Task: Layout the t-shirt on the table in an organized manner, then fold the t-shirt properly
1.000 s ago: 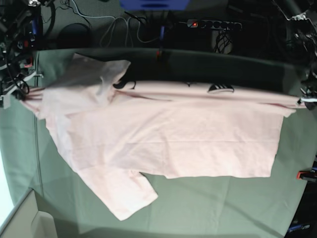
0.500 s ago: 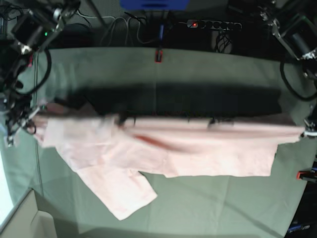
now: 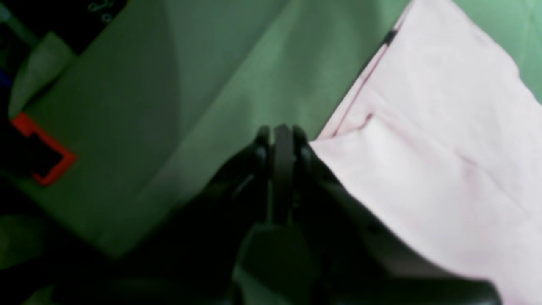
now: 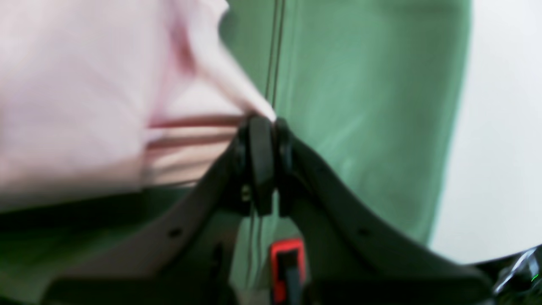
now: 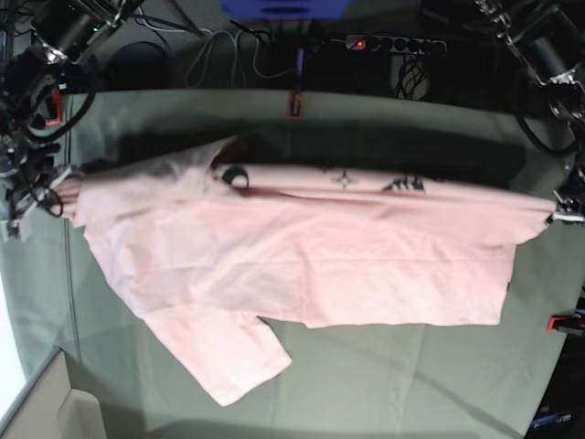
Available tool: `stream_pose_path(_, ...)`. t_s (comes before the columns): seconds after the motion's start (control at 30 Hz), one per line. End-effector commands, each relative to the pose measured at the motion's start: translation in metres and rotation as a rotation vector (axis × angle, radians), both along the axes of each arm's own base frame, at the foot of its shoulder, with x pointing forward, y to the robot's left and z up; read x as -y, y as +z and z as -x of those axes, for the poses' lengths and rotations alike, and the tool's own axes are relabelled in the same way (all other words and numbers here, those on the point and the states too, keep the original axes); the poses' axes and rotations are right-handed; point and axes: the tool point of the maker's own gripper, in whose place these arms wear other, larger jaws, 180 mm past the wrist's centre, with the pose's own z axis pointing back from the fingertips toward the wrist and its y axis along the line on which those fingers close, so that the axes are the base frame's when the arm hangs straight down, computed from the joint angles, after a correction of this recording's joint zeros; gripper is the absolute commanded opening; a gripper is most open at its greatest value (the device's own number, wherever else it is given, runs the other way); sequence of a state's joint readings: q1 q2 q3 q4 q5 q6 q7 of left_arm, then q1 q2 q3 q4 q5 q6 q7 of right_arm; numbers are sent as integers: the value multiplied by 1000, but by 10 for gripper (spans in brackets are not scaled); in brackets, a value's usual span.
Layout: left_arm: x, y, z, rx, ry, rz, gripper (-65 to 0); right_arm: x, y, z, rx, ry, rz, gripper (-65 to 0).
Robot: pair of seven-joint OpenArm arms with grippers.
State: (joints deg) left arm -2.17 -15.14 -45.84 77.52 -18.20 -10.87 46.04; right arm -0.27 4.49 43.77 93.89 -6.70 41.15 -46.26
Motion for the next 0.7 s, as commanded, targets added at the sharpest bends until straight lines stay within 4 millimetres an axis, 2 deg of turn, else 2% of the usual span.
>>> stream_pose_path(0.0,-22,42,-10,93,12,-112,-649,25,17,6,26,-40,71,-650)
stream_pose_path(0.1,-23,33,7,59,5,-130,-649,34,32,23,23,-48,137,-650)
stream_pose_path(0.2,-22,31,16,42,-3,-145,-649,36,37,31,12,-42,165,-650)
stream_pose_path(0.23,-22,30,19,35,-5,-148,-649,39,45,33,22,-48,191,-650)
stream_pose_path(0.37,-24,26,37,-6,-17,-177,-649,56,74,63,17,-106,286,-650)
stream_pose_path(0.47,-24,28,42,-13,-24,-192,-649,59,90,71,11,-126,333,-650)
stream_pose_path(0.67,-18,23,46,-19,-24,-175,-649,55,71,79,-44,-141,287,-650)
